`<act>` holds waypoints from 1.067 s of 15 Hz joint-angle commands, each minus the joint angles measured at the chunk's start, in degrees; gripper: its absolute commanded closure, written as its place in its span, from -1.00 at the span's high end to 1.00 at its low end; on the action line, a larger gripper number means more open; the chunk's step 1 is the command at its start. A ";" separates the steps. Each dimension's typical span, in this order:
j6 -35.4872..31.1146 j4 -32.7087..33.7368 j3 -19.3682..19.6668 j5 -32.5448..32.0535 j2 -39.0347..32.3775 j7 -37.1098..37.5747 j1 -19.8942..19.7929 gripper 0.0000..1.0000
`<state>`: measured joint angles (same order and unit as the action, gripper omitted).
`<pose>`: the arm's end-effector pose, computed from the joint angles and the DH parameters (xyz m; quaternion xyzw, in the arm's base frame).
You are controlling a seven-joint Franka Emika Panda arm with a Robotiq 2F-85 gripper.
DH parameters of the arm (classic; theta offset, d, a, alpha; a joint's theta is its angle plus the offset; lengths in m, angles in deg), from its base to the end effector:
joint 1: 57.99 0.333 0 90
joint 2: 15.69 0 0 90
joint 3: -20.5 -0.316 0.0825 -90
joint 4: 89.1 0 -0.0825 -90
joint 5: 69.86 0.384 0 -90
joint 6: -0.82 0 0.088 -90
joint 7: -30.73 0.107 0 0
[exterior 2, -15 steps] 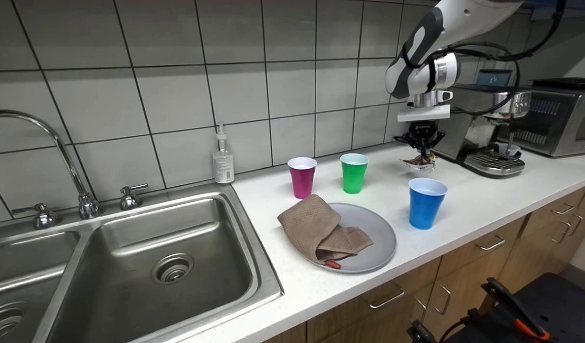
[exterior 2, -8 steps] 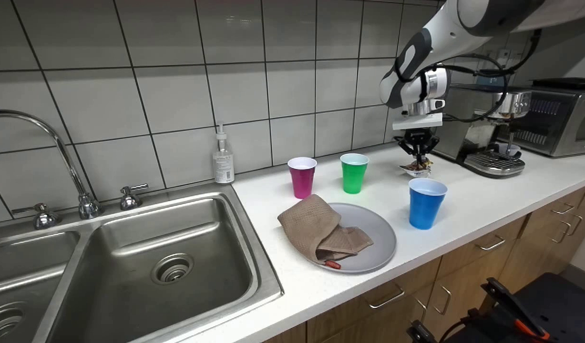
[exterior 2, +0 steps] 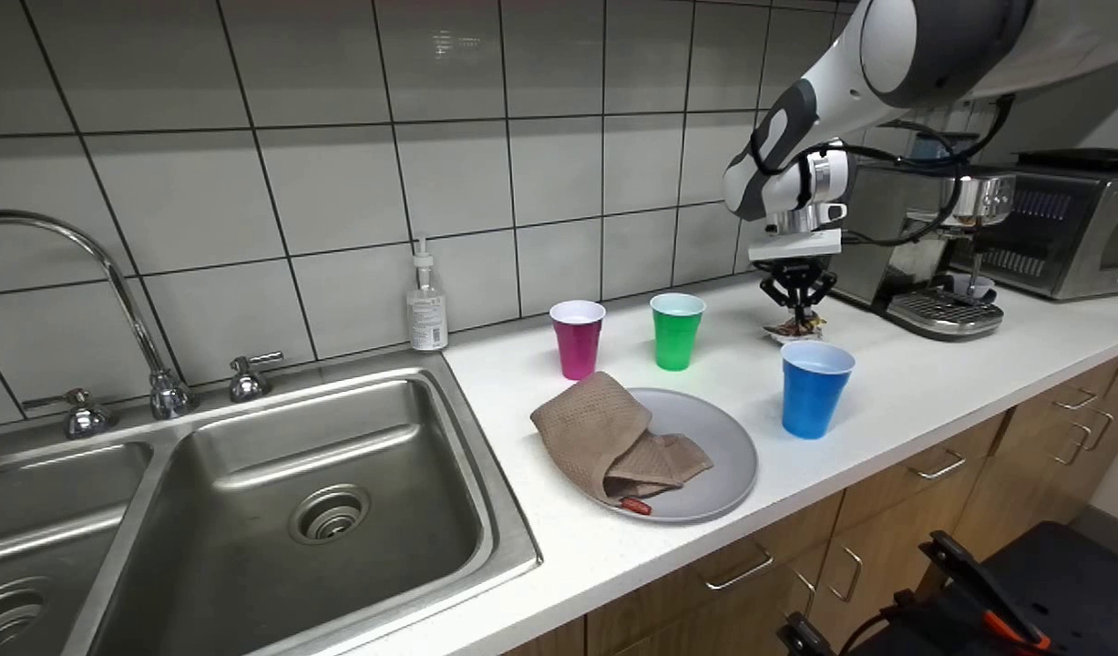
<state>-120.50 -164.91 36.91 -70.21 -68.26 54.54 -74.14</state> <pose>0.6401 -0.3540 0.1874 0.8969 -0.4238 -0.0539 0.1141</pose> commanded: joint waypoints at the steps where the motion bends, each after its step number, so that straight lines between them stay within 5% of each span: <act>1: 2.90 3.25 -0.21 1.12 -1.37 -0.34 -0.95 -0.46; 11: -0.86 -6.14 -1.18 1.13 8.90 -2.77 0.13 0.98; 16: -1.72 -14.66 -0.75 0.19 17.03 -3.71 1.83 1.00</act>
<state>-120.47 -170.92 36.22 -69.80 -58.32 52.68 -73.35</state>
